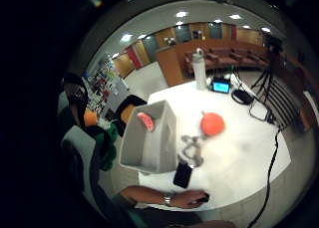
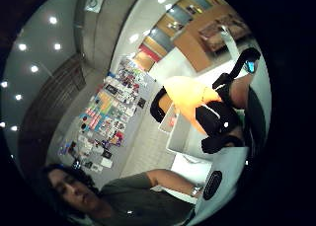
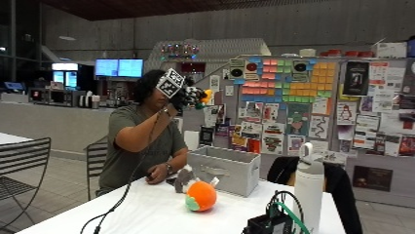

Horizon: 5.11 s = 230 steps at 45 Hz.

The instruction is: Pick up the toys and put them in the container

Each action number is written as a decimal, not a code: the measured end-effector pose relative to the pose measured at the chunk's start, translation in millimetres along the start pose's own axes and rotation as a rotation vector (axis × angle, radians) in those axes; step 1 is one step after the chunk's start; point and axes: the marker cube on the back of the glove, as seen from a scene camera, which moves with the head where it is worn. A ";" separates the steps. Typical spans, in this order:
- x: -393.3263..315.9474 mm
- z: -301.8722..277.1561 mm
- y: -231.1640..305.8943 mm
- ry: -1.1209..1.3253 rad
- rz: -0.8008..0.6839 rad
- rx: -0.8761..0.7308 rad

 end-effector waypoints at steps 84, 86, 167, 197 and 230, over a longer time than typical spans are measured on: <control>37.0 66.3 -16.1 0.129 -0.093 0.227; 27.1 68.2 -19.6 0.087 -0.103 0.231; 156.7 64.7 57.9 -0.014 -0.157 -0.127; 20.1 58.6 -73.5 -0.176 -0.279 -0.203; 200.0 87.6 46.5 0.110 0.004 -0.376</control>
